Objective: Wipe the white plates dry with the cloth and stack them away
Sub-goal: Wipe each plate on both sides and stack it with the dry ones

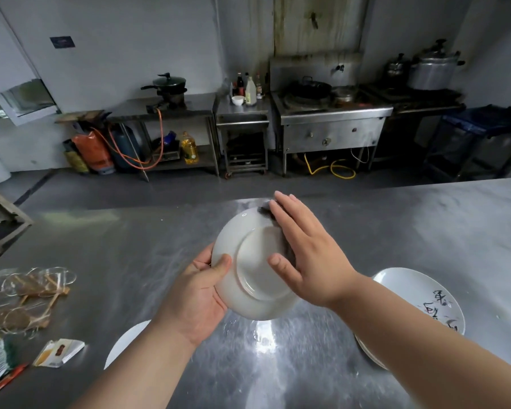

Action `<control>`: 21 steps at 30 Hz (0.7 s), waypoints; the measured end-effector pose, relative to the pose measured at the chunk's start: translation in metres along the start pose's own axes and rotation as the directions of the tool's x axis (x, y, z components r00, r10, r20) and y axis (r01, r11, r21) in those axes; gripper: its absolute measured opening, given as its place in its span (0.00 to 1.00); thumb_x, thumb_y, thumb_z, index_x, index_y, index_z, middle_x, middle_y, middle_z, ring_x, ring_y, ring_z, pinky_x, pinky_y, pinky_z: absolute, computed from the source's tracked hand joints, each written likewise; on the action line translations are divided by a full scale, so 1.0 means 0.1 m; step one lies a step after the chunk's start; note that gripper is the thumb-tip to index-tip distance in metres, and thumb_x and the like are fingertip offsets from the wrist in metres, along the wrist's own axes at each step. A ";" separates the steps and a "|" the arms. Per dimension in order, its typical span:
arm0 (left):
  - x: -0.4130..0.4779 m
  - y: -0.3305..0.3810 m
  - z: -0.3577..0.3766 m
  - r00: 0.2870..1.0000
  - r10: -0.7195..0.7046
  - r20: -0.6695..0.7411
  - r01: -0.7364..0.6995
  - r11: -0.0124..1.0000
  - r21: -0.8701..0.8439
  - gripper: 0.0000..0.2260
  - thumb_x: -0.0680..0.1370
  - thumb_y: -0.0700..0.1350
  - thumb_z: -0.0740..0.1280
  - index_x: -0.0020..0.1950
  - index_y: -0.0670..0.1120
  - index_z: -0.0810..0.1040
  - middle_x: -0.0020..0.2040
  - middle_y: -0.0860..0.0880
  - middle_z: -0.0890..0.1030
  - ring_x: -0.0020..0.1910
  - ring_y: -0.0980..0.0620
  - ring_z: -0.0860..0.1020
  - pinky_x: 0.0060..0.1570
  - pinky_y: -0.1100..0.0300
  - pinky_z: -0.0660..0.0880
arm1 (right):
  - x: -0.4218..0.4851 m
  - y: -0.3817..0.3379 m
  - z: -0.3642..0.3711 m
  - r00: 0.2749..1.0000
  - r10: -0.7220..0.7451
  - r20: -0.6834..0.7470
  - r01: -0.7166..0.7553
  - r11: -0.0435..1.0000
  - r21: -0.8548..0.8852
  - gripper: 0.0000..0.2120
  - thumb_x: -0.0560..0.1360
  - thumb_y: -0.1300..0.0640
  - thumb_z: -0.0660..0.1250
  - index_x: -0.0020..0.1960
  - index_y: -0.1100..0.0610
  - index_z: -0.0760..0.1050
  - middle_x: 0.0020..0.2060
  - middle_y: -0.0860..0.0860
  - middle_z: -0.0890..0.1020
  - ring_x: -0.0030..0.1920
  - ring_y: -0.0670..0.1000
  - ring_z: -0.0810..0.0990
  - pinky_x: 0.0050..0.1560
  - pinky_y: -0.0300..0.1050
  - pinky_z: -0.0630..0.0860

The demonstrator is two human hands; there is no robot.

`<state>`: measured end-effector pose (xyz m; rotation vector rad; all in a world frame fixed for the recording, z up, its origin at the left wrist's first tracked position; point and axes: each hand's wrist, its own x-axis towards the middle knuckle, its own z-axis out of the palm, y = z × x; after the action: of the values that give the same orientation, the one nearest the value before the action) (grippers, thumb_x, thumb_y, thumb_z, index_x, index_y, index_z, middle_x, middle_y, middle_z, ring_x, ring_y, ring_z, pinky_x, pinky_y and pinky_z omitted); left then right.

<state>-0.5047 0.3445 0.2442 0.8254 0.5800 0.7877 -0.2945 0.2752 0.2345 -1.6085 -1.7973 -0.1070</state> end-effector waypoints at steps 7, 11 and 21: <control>0.13 0.15 0.04 0.994 0.086 -0.066 -0.093 0.991 -0.101 0.16 0.77 0.40 0.63 0.63 0.42 0.81 0.59 0.42 0.86 0.57 0.46 0.85 0.57 0.51 0.83 | -0.34 0.04 0.13 0.994 -0.011 -0.112 0.010 1.000 -0.012 0.40 0.83 0.37 0.56 0.83 0.65 0.55 0.84 0.59 0.54 0.84 0.61 0.51 0.80 0.63 0.60; 0.05 0.01 0.12 1.000 -0.014 -0.026 0.013 0.998 -0.059 0.17 0.78 0.39 0.62 0.65 0.40 0.80 0.60 0.39 0.85 0.57 0.44 0.85 0.51 0.52 0.84 | -0.35 0.14 0.14 0.991 0.029 -0.131 -0.032 0.999 -0.025 0.41 0.84 0.34 0.52 0.83 0.64 0.57 0.84 0.58 0.55 0.84 0.61 0.52 0.79 0.65 0.60; 0.14 0.07 0.25 0.995 0.024 -0.092 -0.039 0.984 -0.172 0.16 0.79 0.42 0.61 0.63 0.43 0.83 0.62 0.40 0.84 0.64 0.42 0.82 0.58 0.47 0.83 | -0.47 -0.21 0.27 0.946 0.114 -0.304 -0.084 0.991 0.109 0.33 0.85 0.44 0.57 0.81 0.66 0.61 0.83 0.58 0.58 0.83 0.63 0.55 0.79 0.67 0.59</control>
<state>-0.4816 0.3483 0.2619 0.6430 0.5701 0.8949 -0.3265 0.2448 0.1969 -1.5179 -1.4580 -0.2127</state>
